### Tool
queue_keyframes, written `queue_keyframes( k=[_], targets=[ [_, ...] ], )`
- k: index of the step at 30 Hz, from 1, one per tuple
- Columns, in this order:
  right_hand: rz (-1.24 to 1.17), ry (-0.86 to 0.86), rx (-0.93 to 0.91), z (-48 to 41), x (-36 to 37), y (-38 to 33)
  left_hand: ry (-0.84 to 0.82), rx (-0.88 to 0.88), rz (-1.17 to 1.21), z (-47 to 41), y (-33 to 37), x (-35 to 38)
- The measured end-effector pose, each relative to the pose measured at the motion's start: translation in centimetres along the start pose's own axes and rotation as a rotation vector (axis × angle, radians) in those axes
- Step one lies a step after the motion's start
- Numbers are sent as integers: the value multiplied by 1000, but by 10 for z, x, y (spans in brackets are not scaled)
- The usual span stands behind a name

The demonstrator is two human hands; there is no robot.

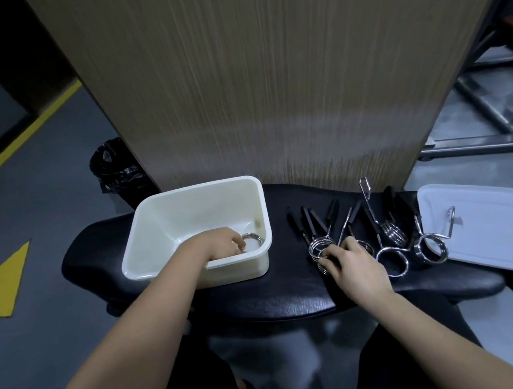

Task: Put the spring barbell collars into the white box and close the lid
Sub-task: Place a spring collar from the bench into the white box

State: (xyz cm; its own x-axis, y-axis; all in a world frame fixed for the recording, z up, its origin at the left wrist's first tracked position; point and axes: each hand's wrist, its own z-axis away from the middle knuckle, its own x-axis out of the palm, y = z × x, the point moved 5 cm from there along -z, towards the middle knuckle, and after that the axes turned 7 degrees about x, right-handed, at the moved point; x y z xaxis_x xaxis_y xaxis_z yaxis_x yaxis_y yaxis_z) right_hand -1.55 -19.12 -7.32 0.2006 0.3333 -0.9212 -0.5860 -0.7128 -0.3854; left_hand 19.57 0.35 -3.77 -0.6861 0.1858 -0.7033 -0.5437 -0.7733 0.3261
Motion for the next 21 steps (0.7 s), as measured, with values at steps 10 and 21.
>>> queue_keyframes(
  k=[10,21],
  targets=[
    [22,-90,14,-3,-6,-2,-82,12,-72,15,8,4],
    [39,44,-140,5,-28,-10,350,295,96,77,43,16]
  ],
)
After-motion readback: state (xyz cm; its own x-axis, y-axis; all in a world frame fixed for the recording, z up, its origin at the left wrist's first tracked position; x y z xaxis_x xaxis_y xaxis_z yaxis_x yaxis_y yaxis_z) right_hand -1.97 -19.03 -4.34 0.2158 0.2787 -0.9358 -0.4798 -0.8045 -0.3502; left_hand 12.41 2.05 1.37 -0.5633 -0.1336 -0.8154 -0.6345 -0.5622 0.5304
